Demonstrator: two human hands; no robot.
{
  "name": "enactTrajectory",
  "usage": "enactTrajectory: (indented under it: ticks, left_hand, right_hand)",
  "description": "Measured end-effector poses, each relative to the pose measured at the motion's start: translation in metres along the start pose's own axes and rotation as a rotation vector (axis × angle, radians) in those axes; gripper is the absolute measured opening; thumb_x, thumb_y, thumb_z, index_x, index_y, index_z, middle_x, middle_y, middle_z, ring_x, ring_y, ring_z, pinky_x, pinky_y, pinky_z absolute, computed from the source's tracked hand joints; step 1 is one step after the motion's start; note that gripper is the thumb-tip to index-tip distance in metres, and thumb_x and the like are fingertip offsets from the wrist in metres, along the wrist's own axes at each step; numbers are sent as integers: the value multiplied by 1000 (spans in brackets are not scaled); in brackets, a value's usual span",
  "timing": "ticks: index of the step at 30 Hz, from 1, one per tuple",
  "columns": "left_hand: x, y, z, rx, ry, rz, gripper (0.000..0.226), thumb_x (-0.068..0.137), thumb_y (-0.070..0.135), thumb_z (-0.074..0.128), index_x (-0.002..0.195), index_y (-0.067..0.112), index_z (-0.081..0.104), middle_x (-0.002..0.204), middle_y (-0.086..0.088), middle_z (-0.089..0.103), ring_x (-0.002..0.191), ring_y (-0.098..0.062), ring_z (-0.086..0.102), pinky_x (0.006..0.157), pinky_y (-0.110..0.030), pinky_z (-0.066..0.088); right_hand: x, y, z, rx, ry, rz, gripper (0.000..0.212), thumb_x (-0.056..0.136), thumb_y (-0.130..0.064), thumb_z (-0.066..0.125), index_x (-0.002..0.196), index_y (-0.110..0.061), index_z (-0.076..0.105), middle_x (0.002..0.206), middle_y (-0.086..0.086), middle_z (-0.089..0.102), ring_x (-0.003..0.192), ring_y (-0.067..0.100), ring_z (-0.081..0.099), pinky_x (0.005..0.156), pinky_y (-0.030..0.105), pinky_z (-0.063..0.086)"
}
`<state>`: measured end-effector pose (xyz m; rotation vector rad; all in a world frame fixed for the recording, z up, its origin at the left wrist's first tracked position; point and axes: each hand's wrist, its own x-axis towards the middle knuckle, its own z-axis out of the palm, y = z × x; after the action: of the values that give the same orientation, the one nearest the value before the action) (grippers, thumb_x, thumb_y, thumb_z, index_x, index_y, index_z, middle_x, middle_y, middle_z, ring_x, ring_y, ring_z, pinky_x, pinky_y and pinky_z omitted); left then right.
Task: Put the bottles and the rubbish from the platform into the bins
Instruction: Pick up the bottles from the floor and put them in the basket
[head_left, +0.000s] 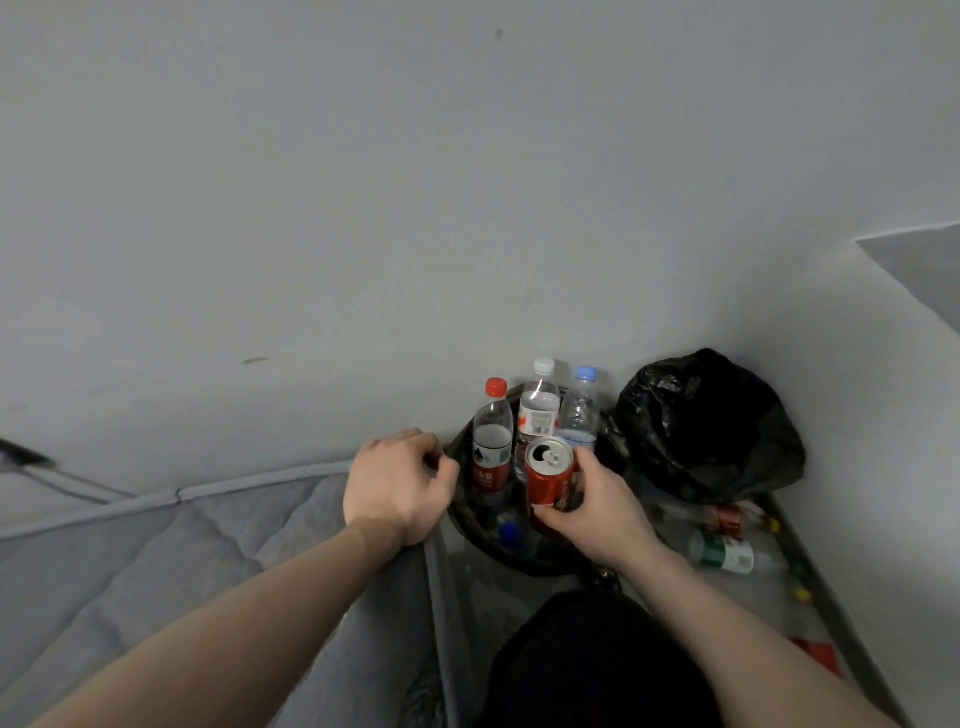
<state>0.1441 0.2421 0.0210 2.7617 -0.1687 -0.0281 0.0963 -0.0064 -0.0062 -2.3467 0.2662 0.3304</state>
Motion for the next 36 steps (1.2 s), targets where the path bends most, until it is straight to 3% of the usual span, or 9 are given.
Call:
enactTrajectory:
  ticks: [9, 17, 25, 36]
  left_hand:
    - [3, -4, 7, -15, 22, 45, 21, 78, 40, 44, 71, 25, 57, 75, 8, 62, 72, -21, 57, 69, -33, 39]
    - [6, -6, 11, -75, 56, 8, 13, 77, 37, 48, 72, 26, 46, 74, 8, 53, 68, -23, 50, 64, -34, 33]
    - [6, -6, 12, -72, 56, 23, 15, 76, 40, 44, 71, 25, 47, 73, 7, 54, 68, -24, 52, 64, -35, 38]
    - [5, -4, 8, -77, 25, -6, 17, 77, 40, 44, 69, 26, 48, 73, 6, 56, 68, -22, 53, 61, -34, 38]
  right_hand:
    - [38, -7, 52, -107, -146, -46, 52, 62, -47, 80, 104, -38, 51, 103, -15, 64, 99, 15, 64, 84, 36, 54]
    - [54, -8, 77, -167, -229, -45, 67, 68, -40, 82, 129, -37, 54, 123, -9, 64, 115, 17, 60, 97, 39, 51]
    - [50, -4, 73, -131, -209, -4, 71, 68, -38, 82, 132, -38, 51, 126, -11, 61, 115, 15, 60, 99, 39, 51]
    - [18, 8, 46, -72, -155, 68, 73, 77, -36, 77, 142, -37, 44, 142, -10, 50, 129, 17, 50, 107, 40, 46]
